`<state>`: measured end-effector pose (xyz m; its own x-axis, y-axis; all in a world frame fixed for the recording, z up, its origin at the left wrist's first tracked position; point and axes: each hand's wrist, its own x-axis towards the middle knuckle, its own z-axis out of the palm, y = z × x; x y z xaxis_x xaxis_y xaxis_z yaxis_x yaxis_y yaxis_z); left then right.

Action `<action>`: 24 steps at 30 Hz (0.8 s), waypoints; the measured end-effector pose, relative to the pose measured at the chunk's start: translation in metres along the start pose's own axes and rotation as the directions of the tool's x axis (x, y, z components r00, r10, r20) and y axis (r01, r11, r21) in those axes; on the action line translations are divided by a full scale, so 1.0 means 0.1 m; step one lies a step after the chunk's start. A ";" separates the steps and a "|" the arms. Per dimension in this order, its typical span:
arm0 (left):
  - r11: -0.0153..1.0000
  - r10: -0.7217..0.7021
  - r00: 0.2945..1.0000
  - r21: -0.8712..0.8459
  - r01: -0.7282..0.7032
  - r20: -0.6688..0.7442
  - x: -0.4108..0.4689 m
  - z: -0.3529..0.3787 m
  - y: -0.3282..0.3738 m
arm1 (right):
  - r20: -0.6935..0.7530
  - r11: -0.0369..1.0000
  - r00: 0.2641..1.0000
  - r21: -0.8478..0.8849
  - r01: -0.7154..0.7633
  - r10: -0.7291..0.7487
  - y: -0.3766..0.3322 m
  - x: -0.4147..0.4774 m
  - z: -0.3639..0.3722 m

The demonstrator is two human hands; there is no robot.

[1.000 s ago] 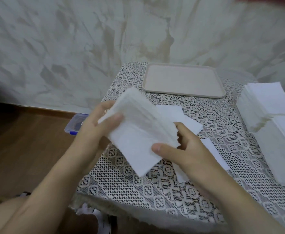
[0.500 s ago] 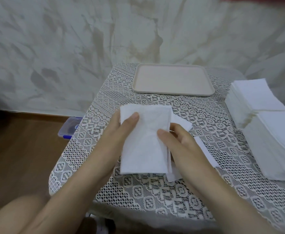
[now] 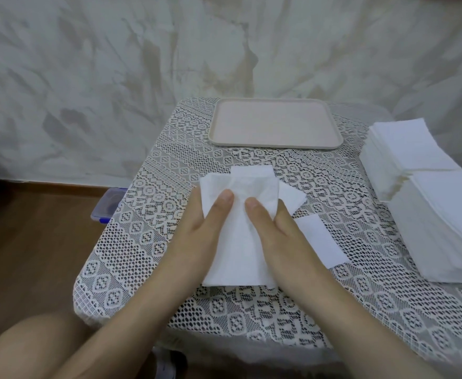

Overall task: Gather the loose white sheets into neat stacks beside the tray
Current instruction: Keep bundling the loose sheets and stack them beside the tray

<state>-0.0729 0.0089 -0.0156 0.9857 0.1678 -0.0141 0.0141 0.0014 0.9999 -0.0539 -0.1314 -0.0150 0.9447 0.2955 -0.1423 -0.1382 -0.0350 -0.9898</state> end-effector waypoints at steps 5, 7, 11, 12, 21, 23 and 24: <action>0.997 -0.081 0.996 -0.013 0.081 0.038 0.00 -0.01 -0.02 | -0.092 0.998 0.995 -0.052 0.044 -0.049 -0.01 -0.01 0.00; 0.998 -0.057 0.998 -0.017 0.058 0.039 0.00 -0.02 -0.03 | -0.075 0.995 0.996 -0.094 0.036 -0.043 -0.01 0.00 -0.02; 0.991 -0.106 0.994 -0.079 0.105 -0.011 0.06 -0.13 -0.04 | 0.034 0.974 0.999 -0.225 0.014 -0.007 -0.04 0.03 -0.10; 0.988 -0.130 0.991 -0.077 0.130 0.013 0.07 -0.15 -0.05 | 0.028 0.968 1.000 -0.249 0.020 -0.013 -0.04 0.04 -0.12; 0.983 -0.183 0.978 -0.045 0.179 -0.097 0.32 -0.42 -0.07 | -0.088 0.936 0.996 -0.348 -0.054 0.025 -0.03 0.34 -0.51; 0.982 -0.186 0.976 -0.027 0.185 -0.111 0.37 -0.44 -0.08 | -0.196 0.874 0.980 -0.481 -0.067 -0.033 0.03 0.43 -0.61; 0.984 -0.179 0.978 -0.008 0.179 -0.106 0.38 -0.44 -0.08 | -0.223 0.833 0.973 -0.549 -0.067 -0.069 0.04 0.47 -0.62</action>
<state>-0.0430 0.0584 -0.0241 0.9439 0.2683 -0.1925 0.1889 0.0392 0.9812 0.0082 -0.1766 -0.0266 0.9944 0.0773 -0.0723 -0.0150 -0.5734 -0.8191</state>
